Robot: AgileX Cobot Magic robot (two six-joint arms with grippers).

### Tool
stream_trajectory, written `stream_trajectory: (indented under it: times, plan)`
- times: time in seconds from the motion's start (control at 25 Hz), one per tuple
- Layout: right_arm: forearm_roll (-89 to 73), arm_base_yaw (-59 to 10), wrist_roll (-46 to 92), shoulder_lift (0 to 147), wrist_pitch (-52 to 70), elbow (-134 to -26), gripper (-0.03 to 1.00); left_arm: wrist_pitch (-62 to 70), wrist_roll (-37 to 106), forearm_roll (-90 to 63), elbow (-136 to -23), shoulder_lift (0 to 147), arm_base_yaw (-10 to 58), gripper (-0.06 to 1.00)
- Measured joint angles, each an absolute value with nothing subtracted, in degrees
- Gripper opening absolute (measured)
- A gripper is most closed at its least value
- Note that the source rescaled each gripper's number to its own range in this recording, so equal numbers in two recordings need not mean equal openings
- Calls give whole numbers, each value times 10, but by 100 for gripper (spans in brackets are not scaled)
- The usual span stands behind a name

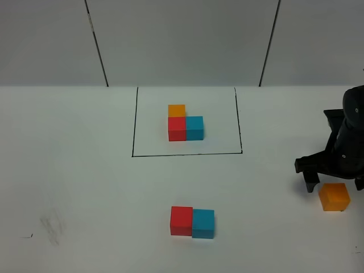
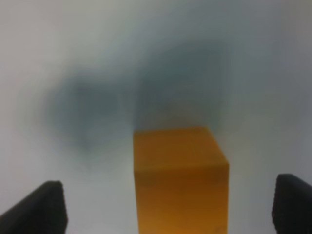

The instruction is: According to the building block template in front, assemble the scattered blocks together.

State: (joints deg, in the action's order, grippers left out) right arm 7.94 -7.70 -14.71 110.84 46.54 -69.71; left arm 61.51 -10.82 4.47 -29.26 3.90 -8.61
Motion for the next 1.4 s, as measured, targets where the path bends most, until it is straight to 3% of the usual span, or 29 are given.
stream_trajectory:
  times: [0.44, 0.72, 1.0, 1.08, 1.4]
  plan:
    - [70, -59, -141, 1143, 453, -692, 70, 615, -108, 45, -293, 39, -86, 48]
    - [65, -59, -141, 1149, 448, -692, 48, 615, -108, 45, -293, 39, -86, 48]
    - [62, -59, -138, 1162, 450, -692, 18, 615, -108, 45, -293, 39, -86, 48]
    - [60, -59, -138, 1166, 453, -692, 5, 615, -108, 45, -293, 39, -86, 48]
    - [59, -59, -129, 1166, 454, -692, 3, 615, -108, 45, -293, 39, -86, 48]
